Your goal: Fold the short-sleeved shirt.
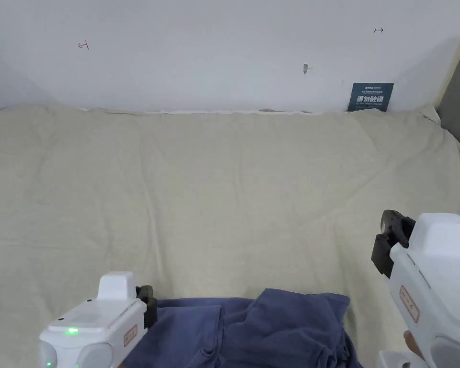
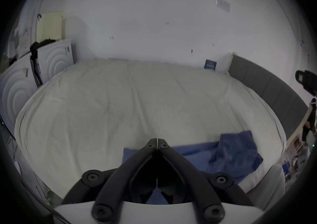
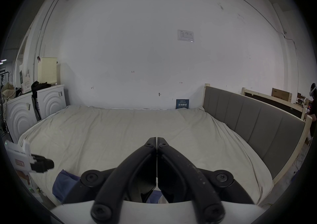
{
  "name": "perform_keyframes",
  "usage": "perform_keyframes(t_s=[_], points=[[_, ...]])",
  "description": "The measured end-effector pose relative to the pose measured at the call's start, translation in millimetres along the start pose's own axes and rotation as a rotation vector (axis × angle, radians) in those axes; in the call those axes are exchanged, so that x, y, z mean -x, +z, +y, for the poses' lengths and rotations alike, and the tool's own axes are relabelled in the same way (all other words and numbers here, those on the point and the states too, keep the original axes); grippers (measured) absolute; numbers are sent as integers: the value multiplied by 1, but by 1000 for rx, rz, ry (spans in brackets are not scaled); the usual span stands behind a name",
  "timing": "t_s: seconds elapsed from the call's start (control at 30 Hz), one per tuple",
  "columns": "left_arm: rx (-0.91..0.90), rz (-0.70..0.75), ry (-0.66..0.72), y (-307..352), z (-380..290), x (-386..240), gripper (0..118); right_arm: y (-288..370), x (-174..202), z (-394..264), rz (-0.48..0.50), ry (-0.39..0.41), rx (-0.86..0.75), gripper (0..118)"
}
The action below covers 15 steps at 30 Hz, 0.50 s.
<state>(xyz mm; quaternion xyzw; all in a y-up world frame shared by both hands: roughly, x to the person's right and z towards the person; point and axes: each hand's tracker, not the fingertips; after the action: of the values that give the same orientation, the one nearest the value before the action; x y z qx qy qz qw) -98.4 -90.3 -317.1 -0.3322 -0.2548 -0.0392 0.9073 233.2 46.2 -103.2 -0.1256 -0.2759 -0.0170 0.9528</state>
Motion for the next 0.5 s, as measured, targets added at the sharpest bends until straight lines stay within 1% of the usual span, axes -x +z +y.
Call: perform_keyframes(t_s=[0.1, 0.3, 0.4, 0.5], points=[[86, 10, -46, -18, -23, -14, 0, 0, -2, -1, -6, 1, 6, 3], [186, -96, -54, -36, -61, -66, 0, 1, -11, -3, -23, -4, 16, 3], [220, -130, -84, -47, -74, -92, 0, 1, -14, -4, -33, -1, 22, 3], [197, -69, -152, -51, -83, -110, 0, 2, -17, -6, -36, -7, 29, 2]])
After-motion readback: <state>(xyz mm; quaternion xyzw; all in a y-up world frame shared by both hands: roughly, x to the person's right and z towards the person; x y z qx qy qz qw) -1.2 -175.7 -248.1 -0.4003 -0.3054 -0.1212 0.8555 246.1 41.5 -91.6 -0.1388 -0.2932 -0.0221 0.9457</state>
